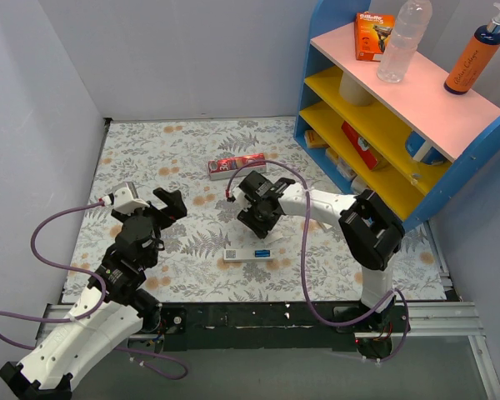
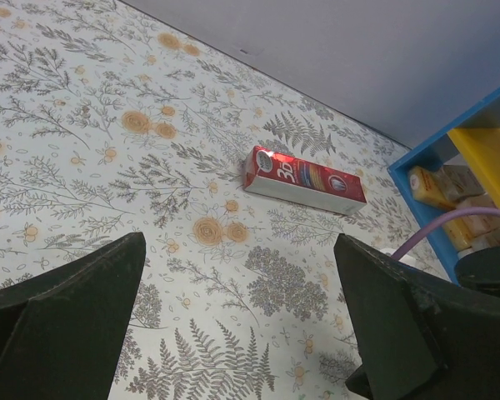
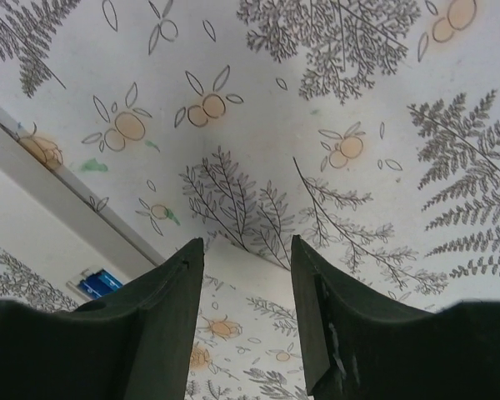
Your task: Load the batteries into the remote control
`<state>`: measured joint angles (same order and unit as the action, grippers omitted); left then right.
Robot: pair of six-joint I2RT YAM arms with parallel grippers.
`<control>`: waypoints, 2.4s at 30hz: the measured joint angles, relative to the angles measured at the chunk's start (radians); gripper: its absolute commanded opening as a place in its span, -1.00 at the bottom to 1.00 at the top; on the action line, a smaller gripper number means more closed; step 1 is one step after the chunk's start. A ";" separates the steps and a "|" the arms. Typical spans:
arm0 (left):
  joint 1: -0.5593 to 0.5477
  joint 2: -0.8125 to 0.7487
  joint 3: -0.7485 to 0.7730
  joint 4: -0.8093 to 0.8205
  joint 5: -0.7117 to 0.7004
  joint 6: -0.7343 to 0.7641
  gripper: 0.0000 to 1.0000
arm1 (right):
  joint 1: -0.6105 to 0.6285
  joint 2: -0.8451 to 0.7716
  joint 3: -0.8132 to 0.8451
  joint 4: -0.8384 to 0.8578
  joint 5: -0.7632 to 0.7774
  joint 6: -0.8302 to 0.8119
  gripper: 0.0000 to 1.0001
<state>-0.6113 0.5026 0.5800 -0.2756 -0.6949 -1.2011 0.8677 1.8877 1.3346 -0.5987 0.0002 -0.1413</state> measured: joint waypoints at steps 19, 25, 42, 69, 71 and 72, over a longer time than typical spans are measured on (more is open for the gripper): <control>0.000 0.011 0.000 0.000 0.010 0.000 0.96 | 0.051 -0.031 -0.100 0.020 0.205 0.022 0.11; 0.000 0.014 0.000 0.000 0.018 0.000 0.96 | 0.049 -0.100 -0.195 0.007 0.267 0.009 0.11; 0.001 0.019 0.000 0.000 0.030 0.000 0.96 | -0.019 -0.237 -0.290 -0.054 0.308 0.370 0.43; 0.001 -0.063 0.000 -0.001 0.034 -0.011 0.97 | -0.161 -0.143 -0.160 -0.113 0.232 0.976 0.10; 0.001 -0.068 0.000 -0.001 0.033 -0.011 0.96 | -0.172 -0.127 -0.163 -0.112 0.212 0.973 0.09; 0.001 -0.070 0.000 -0.001 0.033 -0.011 0.96 | -0.175 -0.120 -0.164 -0.112 0.205 0.972 0.08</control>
<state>-0.6106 0.4328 0.5800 -0.2764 -0.6617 -1.2121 0.6930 1.7676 1.1709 -0.7109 0.2054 0.8307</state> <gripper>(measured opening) 0.982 0.553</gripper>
